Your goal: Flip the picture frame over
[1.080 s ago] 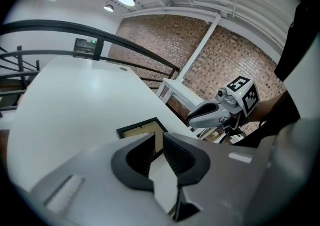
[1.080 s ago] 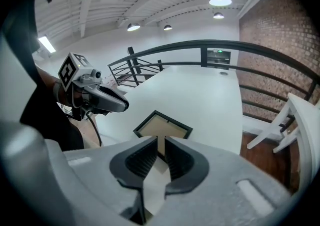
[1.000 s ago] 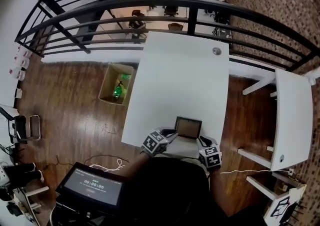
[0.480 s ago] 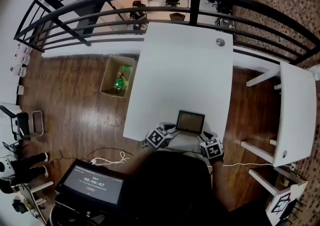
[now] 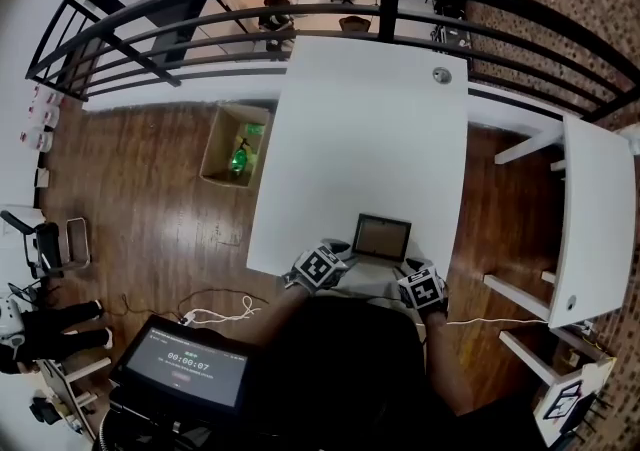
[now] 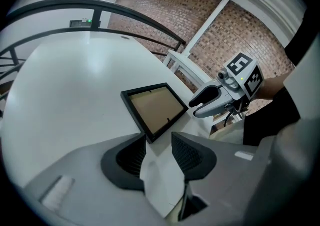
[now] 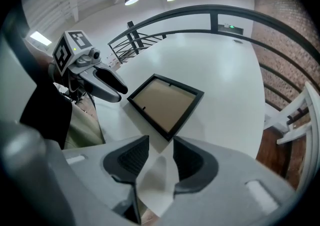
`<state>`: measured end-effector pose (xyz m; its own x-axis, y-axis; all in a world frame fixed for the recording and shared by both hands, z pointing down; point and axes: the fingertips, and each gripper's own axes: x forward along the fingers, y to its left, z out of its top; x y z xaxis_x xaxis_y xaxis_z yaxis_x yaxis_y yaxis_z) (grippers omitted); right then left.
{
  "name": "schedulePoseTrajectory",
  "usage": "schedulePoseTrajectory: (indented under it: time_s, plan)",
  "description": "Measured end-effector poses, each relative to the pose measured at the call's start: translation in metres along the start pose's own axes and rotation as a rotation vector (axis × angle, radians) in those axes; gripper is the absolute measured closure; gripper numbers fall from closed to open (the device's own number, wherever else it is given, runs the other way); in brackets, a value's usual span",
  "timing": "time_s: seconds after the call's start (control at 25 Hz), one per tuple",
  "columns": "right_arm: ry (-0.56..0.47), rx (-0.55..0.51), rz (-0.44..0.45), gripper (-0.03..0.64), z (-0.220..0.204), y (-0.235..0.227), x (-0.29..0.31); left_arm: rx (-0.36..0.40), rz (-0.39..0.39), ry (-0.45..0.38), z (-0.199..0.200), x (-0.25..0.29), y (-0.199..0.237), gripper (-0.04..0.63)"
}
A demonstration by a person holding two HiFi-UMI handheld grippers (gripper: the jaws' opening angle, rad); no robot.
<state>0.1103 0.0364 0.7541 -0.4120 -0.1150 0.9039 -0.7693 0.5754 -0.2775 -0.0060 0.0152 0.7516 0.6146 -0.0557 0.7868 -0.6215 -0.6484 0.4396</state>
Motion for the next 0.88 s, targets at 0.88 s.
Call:
schedulePoseTrajectory:
  time_s: [0.88]
  plan:
    - [0.046,-0.006,0.023,0.482,-0.002,0.000,0.009,-0.021,0.008,0.079,-0.010,0.013,0.001,0.428]
